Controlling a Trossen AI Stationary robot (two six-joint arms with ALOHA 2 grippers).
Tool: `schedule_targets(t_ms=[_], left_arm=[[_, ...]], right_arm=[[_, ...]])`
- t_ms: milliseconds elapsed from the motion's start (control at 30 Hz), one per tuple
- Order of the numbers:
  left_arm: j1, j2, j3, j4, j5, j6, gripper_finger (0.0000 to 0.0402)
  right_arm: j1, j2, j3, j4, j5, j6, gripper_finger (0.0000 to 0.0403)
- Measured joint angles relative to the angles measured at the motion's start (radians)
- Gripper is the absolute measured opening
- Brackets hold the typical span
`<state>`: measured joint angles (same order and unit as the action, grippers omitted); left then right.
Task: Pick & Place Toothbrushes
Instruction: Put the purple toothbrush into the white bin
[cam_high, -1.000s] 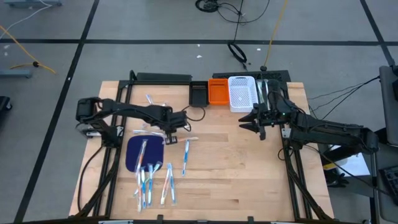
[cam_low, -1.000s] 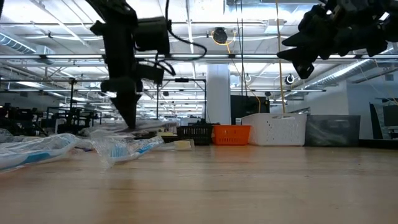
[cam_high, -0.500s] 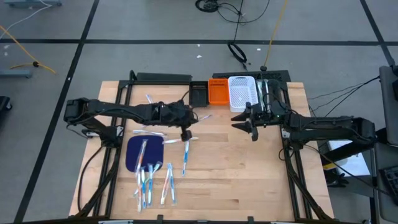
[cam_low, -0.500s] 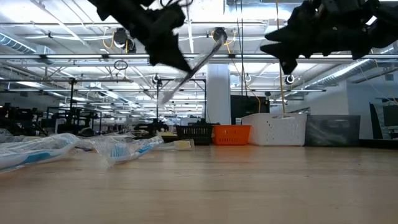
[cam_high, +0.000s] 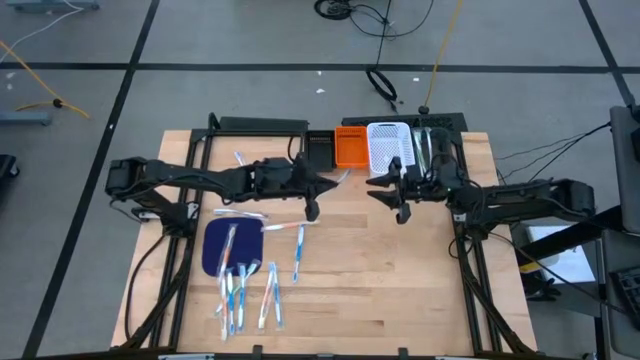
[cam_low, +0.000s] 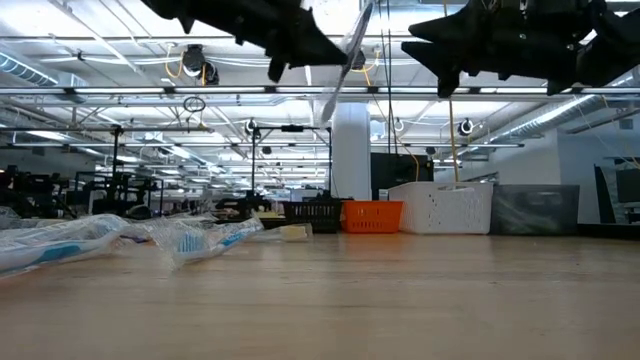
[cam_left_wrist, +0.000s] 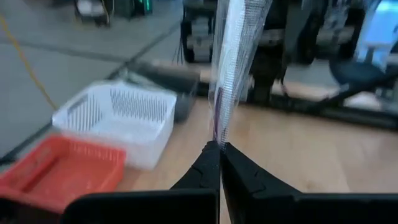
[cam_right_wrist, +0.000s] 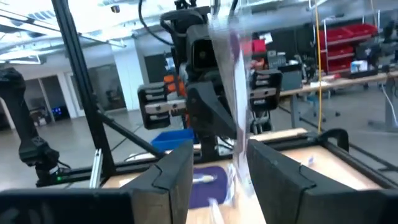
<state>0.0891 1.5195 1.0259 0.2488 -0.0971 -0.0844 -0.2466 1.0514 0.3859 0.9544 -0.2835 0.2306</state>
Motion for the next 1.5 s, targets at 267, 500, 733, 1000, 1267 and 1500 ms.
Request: schedule_targets(t_ms=[267,500,733,1000,1267,1500], left_arm=[[-0.003,0.086,-0.001,0.172,0.001,-0.008,0.0000],[-0.003,0.158,0.000,0.312,0.003,-0.049,0.0000],[-0.004,0.193,0.000,0.423,0.002,-0.057,0.0000],[-0.004,0.233,0.011,0.469,-0.005,-0.076,0.0000],[-0.004,0.242,0.012,0.462,-0.005,-0.077,0.0000],[-0.005,0.242,0.012,0.461,0.000,-0.077,0.0000]], right_arm=[[0.000,0.011,0.000,0.063,0.020,0.000,0.0141],[0.000,0.014,0.000,0.059,0.025,0.000,0.0141],[0.000,0.025,0.000,0.057,0.079,-0.013,0.0141],[0.000,0.093,0.044,0.066,0.075,-0.013,0.0141],[0.000,0.140,0.081,0.067,0.074,-0.008,0.0128],[-0.001,0.142,0.082,0.065,0.080,-0.026,0.0023]])
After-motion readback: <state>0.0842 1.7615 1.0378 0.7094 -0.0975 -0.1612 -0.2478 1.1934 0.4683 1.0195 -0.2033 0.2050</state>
